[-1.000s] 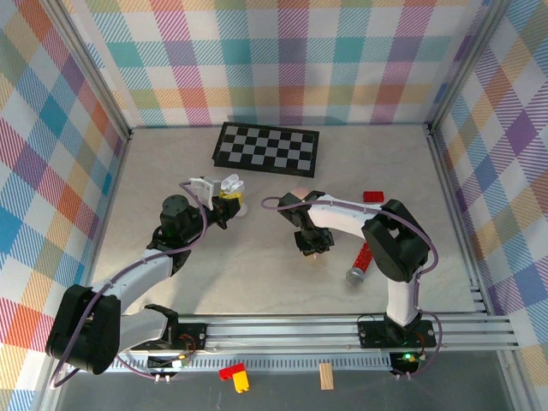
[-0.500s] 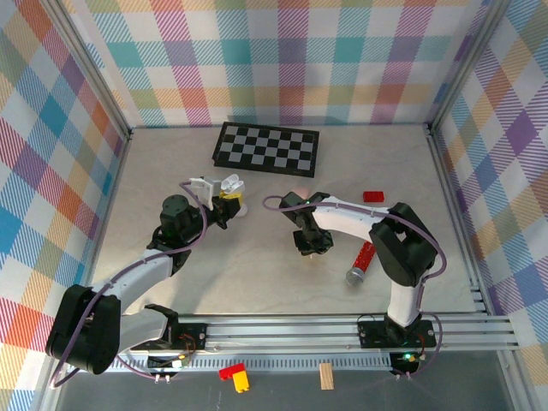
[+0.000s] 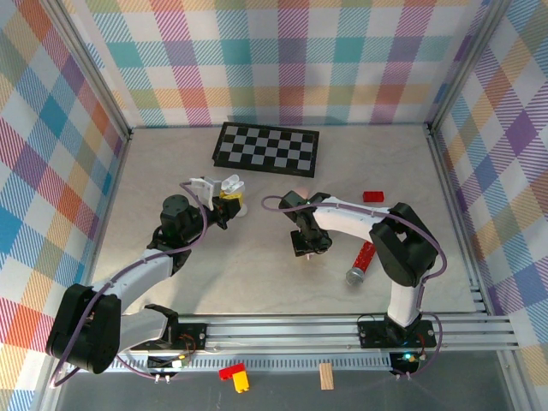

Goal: Insert wireless bluetooth earbuds into charging case

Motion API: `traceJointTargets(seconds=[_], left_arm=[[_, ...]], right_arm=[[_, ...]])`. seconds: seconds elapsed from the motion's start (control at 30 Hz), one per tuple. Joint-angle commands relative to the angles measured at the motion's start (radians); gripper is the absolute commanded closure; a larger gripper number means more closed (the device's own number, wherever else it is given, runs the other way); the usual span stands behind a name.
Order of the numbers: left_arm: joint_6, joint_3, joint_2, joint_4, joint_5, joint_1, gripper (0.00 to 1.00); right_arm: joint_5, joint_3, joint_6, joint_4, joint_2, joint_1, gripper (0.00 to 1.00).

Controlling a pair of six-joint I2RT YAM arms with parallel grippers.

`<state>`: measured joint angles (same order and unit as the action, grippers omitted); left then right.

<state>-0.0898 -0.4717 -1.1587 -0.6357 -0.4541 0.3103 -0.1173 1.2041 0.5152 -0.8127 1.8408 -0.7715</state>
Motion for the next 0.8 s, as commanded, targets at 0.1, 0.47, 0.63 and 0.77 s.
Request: traceJointTargets(seconds=[0.1,0.47,0.63,0.77], left_arm=[[-0.005,-0.007,-0.008,-0.042,-0.015,-0.013,1.00],[-0.005,-0.009,-0.008,-0.037,-0.020,-0.012,1.00],[-0.005,-0.007,-0.005,-0.033,-0.020,-0.013,1.00],[-0.008,-0.008,-0.009,-0.035,-0.023,-0.013,1.00]], right_arm=[[0.031,0.003,-0.043,-0.017,-0.005,0.028,0.56],[0.069,-0.001,-0.065,0.004,0.029,0.048,0.65],[0.084,-0.006,-0.063,0.001,0.030,0.050,0.67],[0.100,-0.016,-0.055,0.001,0.021,0.050,0.69]])
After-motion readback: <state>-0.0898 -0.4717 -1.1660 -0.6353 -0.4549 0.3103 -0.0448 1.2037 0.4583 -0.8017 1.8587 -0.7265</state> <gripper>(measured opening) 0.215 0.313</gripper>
